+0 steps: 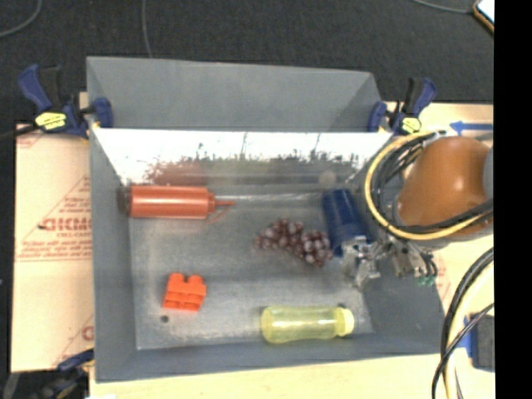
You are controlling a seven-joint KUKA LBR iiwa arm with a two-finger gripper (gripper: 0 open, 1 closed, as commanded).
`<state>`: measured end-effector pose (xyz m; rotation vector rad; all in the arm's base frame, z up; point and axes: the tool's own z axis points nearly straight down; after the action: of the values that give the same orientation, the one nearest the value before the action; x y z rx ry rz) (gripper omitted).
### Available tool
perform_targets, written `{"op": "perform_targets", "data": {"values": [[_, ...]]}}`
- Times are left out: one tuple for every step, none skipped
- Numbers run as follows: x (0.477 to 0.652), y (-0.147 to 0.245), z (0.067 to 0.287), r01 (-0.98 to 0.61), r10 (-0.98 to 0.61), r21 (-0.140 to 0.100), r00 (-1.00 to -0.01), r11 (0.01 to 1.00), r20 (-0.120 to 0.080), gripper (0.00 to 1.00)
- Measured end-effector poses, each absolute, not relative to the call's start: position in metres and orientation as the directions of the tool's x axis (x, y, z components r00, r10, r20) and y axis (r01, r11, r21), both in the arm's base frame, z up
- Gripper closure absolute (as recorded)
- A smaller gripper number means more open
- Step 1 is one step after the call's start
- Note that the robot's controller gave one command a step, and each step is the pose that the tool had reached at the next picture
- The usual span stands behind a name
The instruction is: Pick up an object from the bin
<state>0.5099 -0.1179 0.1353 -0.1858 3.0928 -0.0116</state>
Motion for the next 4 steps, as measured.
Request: {"op": "perform_targets", "data": {"values": [[0.613, -0.13, 0.141, -0.179, -0.179, -0.003, -0.984, 0.984, -0.008, 1.0], [0.641, -0.126, 0.137, -0.187, -0.187, -0.014, -0.982, 0.982, -0.031, 1.0], [0.653, -0.137, 0.145, -0.327, -0.328, -0.018, -0.944, 0.945, -0.026, 1.0], [0.631, -0.111, 0.1, -0.209, -0.209, -0.011, -0.978, 0.978, -0.021, 1.0]]}}
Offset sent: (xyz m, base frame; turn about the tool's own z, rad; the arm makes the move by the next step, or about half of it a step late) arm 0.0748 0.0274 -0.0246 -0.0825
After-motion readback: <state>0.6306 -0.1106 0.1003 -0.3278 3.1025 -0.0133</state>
